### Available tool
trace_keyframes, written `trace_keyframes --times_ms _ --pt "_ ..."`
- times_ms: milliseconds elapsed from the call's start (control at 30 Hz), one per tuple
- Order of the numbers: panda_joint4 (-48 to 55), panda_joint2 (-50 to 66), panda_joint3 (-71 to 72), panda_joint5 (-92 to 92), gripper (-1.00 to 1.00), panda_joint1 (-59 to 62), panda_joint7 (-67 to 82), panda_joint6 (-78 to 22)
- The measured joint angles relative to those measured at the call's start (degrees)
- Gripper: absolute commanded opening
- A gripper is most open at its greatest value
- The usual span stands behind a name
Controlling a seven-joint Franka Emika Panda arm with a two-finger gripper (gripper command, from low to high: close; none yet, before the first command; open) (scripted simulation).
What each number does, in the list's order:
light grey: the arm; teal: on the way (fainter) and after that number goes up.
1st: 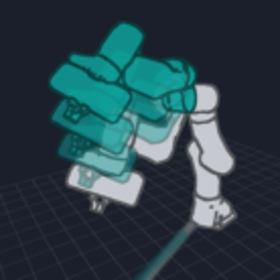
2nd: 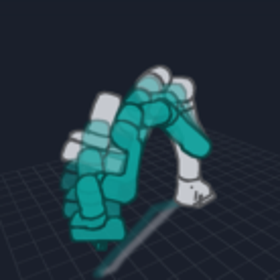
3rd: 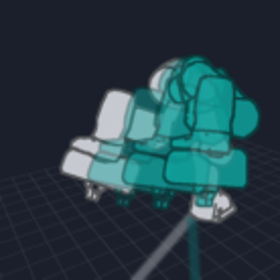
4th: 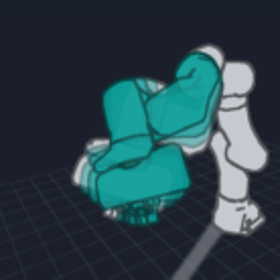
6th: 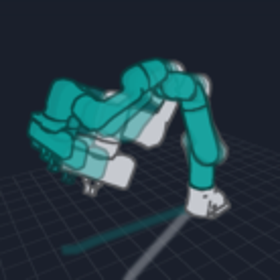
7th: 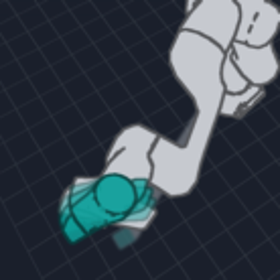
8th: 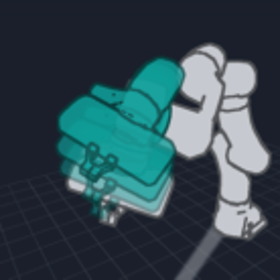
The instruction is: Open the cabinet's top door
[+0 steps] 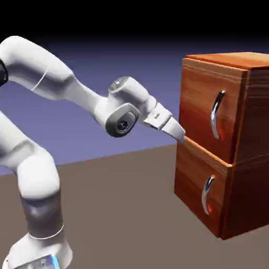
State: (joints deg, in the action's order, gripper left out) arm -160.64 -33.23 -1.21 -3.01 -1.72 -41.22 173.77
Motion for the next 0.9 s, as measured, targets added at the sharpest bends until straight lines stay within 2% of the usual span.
trace_keyframes --times_ms 900 --pt "8.1 -12.9 -27.1 -67.3 1.00 -23.0 27.6 -5.4"
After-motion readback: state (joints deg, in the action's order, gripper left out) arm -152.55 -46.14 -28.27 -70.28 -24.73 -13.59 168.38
